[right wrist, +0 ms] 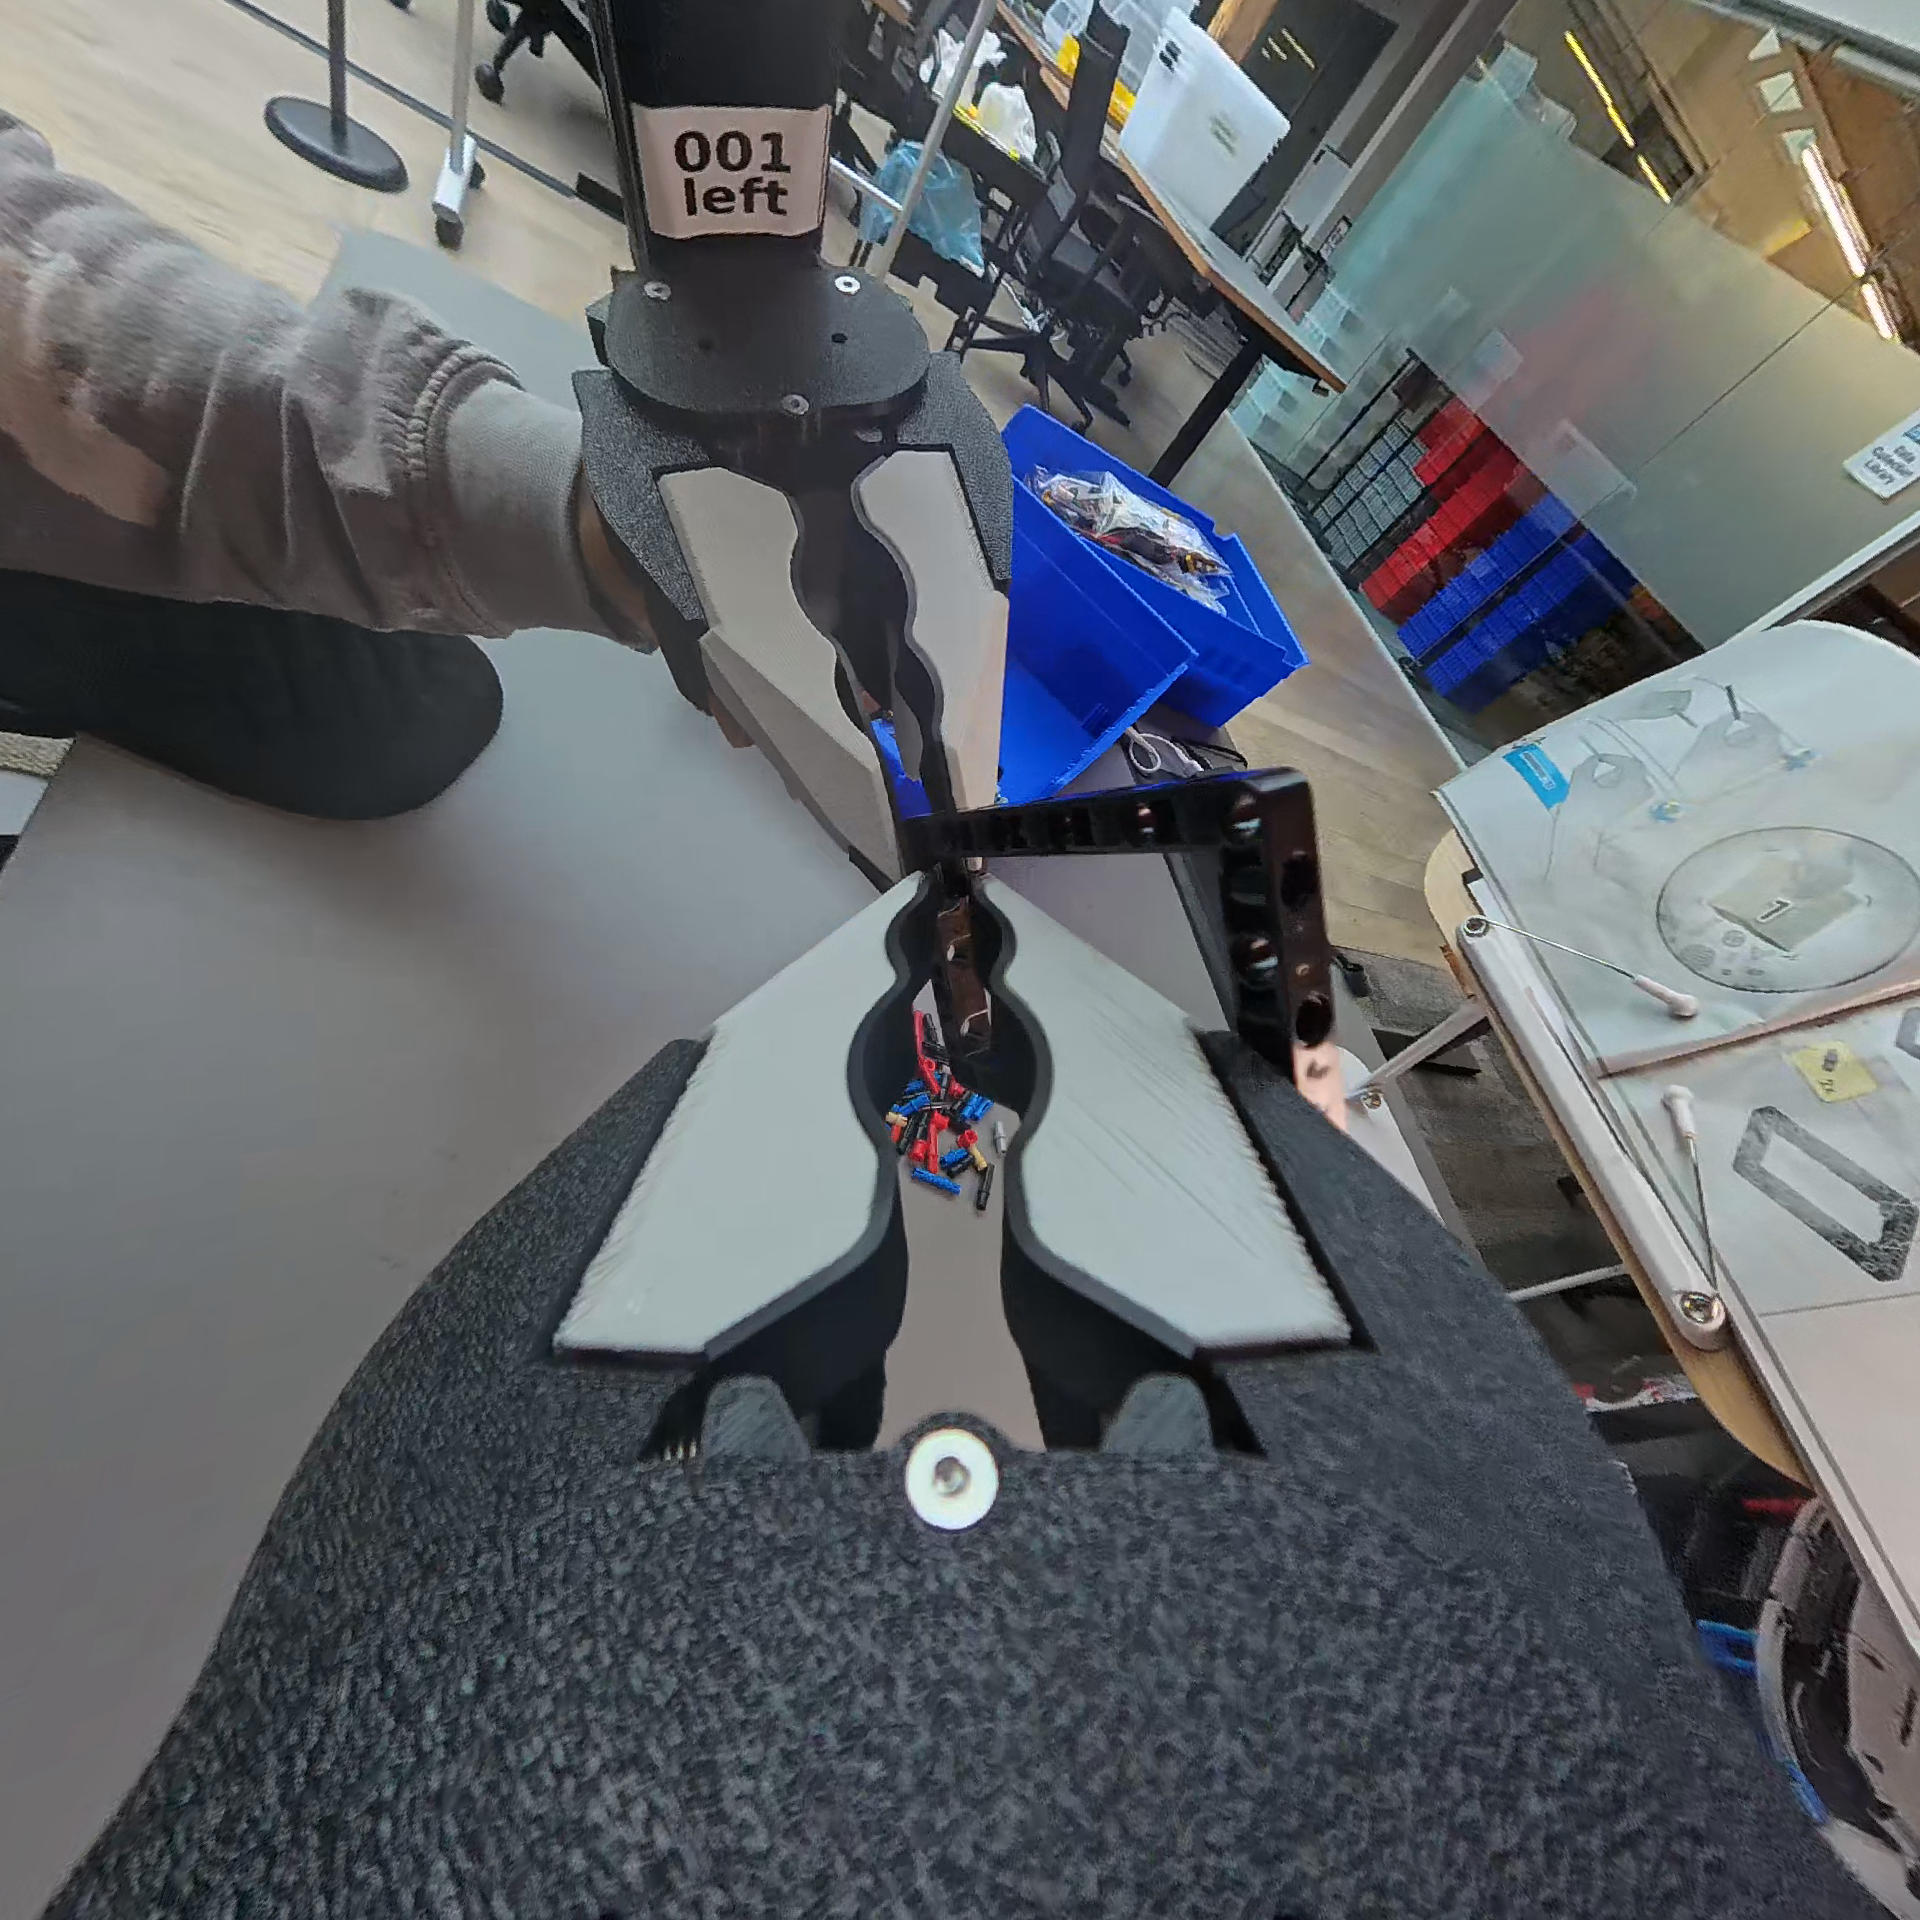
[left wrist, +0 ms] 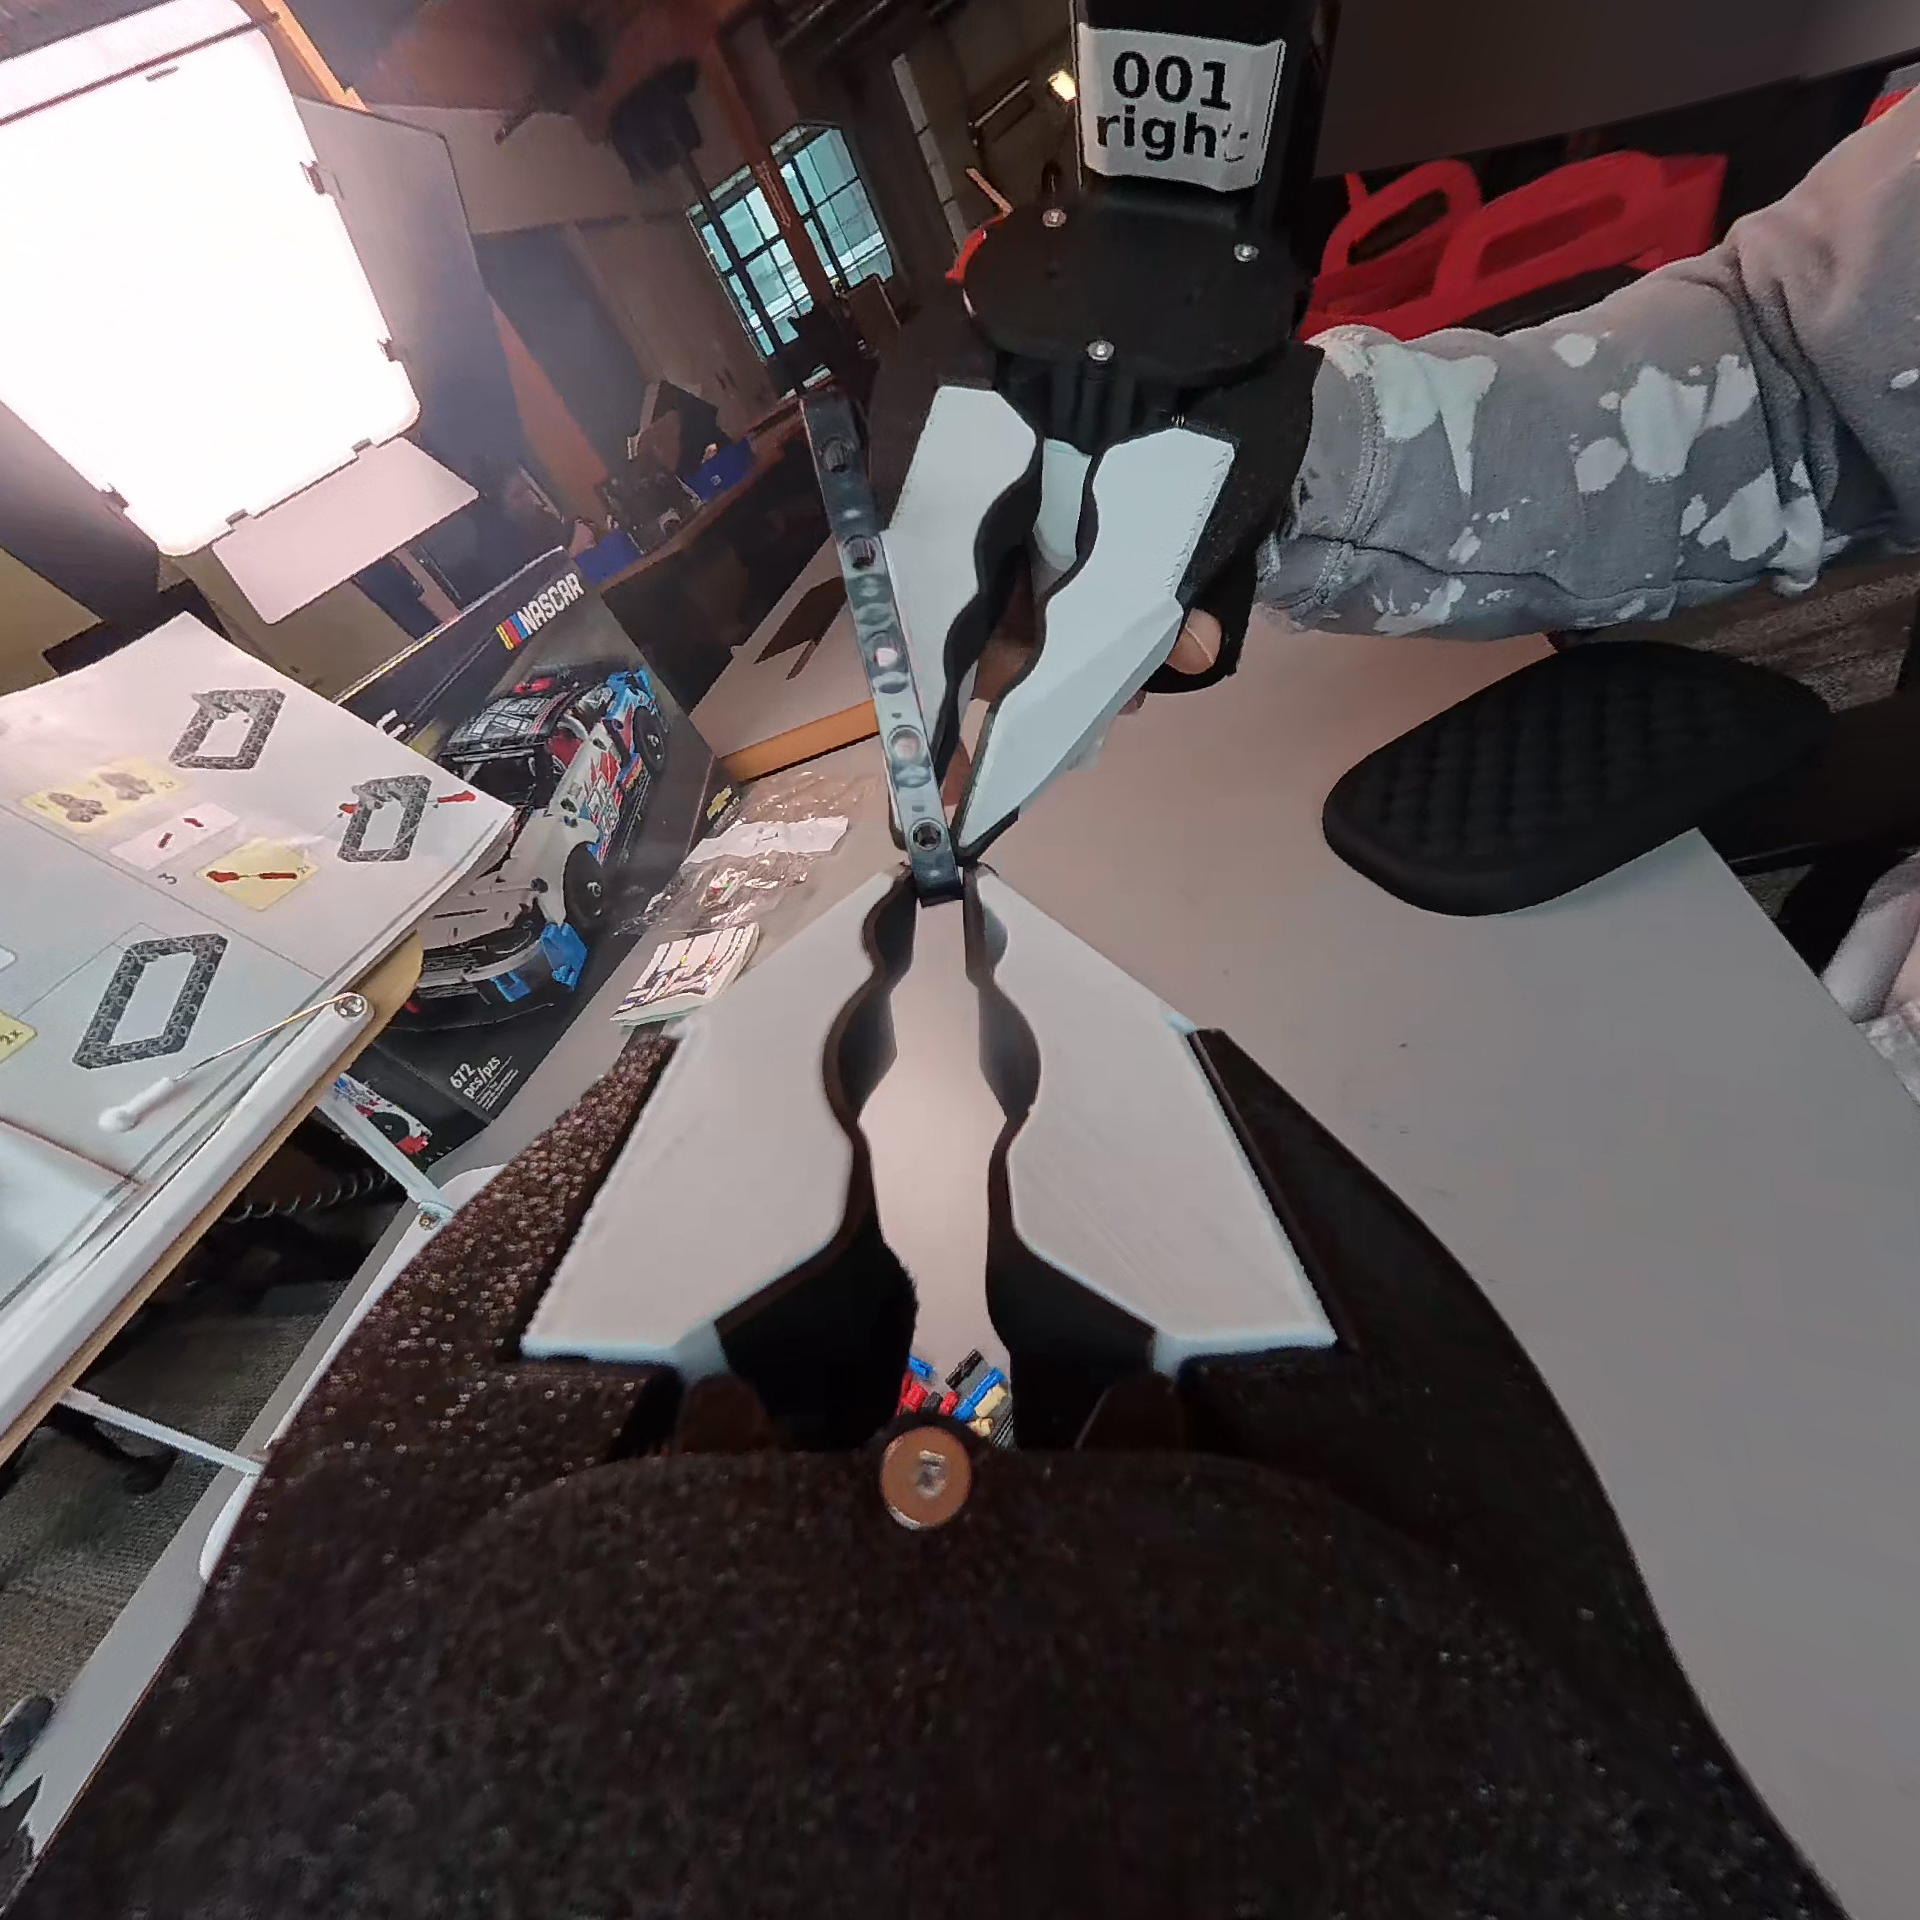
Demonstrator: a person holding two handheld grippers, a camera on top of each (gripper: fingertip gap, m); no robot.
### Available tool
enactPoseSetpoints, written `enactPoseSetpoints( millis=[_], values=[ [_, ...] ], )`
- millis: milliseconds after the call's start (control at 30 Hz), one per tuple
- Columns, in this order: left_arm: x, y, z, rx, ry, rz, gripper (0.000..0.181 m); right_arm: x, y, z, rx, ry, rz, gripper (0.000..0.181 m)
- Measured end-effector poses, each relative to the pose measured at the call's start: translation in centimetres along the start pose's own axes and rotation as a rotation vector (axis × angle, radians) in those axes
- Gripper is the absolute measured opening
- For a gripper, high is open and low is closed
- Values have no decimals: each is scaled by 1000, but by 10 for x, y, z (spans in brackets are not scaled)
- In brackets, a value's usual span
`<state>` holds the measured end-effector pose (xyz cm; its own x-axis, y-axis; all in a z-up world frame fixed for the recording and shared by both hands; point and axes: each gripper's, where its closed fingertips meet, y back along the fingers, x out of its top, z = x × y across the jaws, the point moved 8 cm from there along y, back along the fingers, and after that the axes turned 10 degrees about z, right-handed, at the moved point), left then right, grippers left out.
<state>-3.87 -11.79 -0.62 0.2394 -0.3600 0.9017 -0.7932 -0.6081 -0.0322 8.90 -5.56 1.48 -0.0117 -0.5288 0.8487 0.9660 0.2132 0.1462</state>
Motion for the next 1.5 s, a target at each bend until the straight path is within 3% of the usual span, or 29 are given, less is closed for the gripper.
enactPoseSetpoints(
  millis=[33, 433, 633, 700, 733, 867, 1000, 1133, 1367, 1500],
  values=[
    [1, 0, 1, -8, -4, -10, 8, 0, 1, 0, 11, -11, 1, 5],
    [16, -7, 10, -118, -65, -115, 9, 5, 12, -10, 52, 50, 25, 2],
    [10, -12, 6, -43, -16, -150, 8, -2, 11, -8, -31, 123, -50, 1],
    [13, -8, 1, 7, 5, -110, 8, -24, 14, -3, -53, 142, -142, 1],
    [16, -5, 0, 22, 18, -92, 3, -25, 16, -4, -53, 72, -98, 0],
    [8, -4, 0, 37, 37, -112, 7, -13, 18, -14, -49, 121, -56, 1],
    [1, -2, -10, 72, 112, -97, 7, -18, 21, -14, -55, 51, -6, 1],
    [-24, 4, -22, 146, 307, -73, 7, -32, 35, -11, -72, -116, 69, 1],
    [-93, 4, -16, 84, 935, -46, 7, -60, 60, 0, -155, -344, 183, 2],
    [-107, -2, 0, -1, 991, -116, 7, -76, 54, 8, -185, -349, 99, 2]
  ],
)
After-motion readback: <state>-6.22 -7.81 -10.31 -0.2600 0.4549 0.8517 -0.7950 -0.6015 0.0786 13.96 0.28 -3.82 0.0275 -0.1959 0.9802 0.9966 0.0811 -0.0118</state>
